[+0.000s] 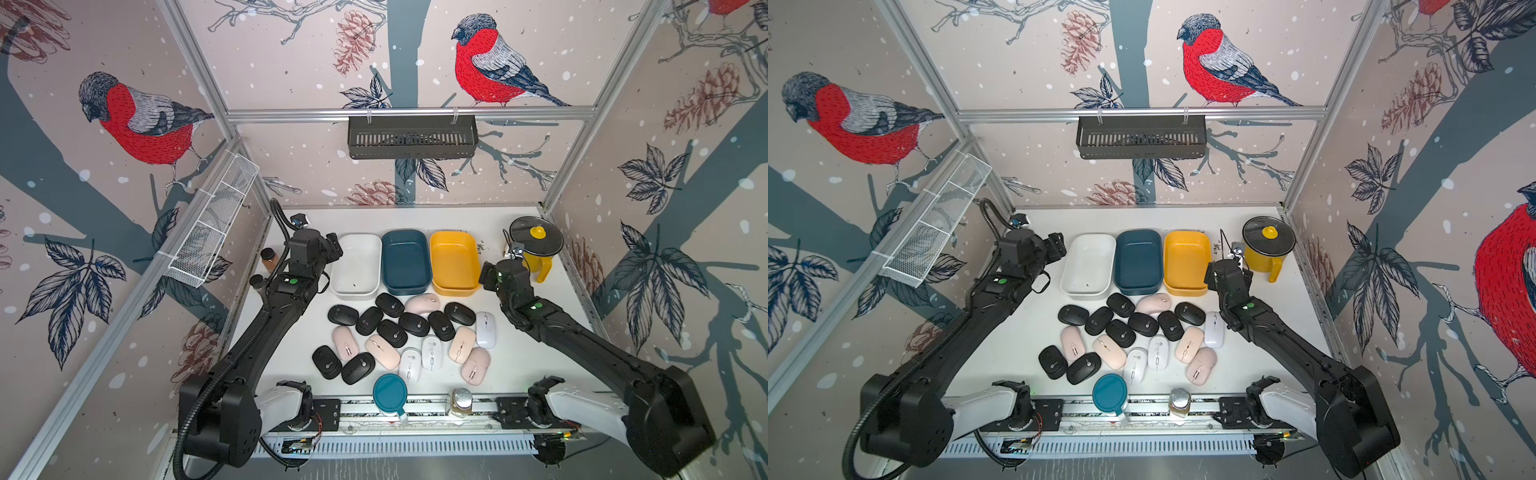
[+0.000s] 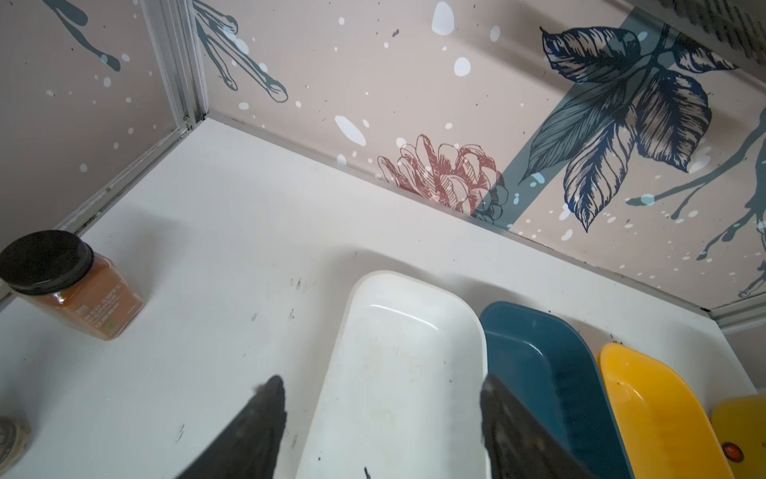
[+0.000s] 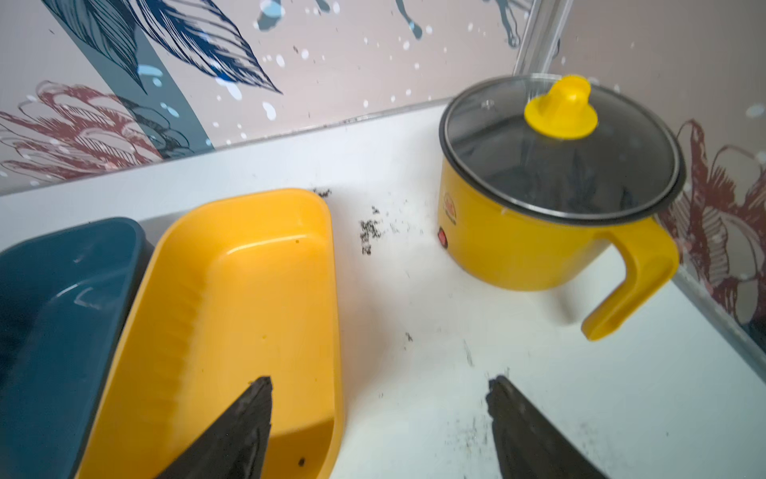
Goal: Place the mice by color into the storage box
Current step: Pick up the mouse from the center of the board.
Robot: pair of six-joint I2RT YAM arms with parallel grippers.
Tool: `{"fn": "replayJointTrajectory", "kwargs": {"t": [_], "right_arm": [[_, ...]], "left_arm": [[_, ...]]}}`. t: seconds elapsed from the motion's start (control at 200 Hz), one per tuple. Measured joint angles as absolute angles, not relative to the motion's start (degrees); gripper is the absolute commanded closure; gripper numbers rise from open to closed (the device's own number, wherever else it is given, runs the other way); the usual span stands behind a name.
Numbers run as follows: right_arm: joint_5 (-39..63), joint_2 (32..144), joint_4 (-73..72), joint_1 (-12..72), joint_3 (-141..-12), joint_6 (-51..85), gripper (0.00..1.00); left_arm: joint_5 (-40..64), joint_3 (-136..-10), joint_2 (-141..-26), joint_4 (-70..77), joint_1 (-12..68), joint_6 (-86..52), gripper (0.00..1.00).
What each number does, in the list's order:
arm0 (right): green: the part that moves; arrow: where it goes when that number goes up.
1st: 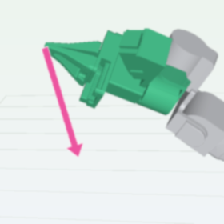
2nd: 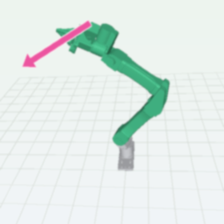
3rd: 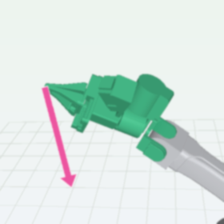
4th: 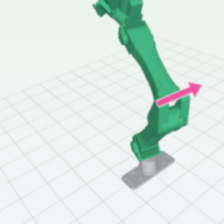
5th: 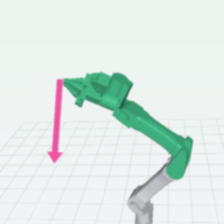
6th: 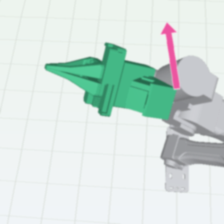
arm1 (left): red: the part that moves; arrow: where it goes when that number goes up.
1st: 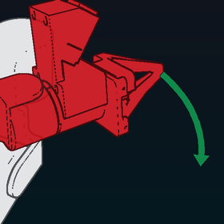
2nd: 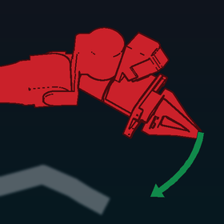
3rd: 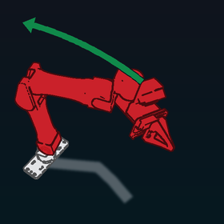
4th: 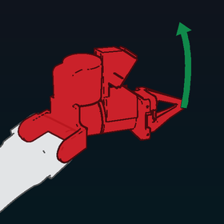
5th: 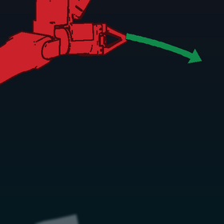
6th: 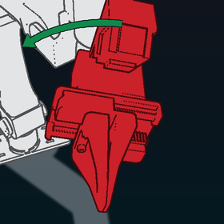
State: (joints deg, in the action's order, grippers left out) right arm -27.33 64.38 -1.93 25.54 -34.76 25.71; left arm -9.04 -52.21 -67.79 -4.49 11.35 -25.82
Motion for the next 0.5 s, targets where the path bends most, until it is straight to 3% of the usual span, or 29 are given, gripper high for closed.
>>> {"fn": "replayJointTrajectory", "kwargs": {"t": [0.5], "right_arm": [[-15.0,64.6,11.2,25.8,-29.2,36.5,0.2]], "left_arm": [[-1.2,-47.4,-66.2,-7.0,11.3,-18.3,0.25]]}}
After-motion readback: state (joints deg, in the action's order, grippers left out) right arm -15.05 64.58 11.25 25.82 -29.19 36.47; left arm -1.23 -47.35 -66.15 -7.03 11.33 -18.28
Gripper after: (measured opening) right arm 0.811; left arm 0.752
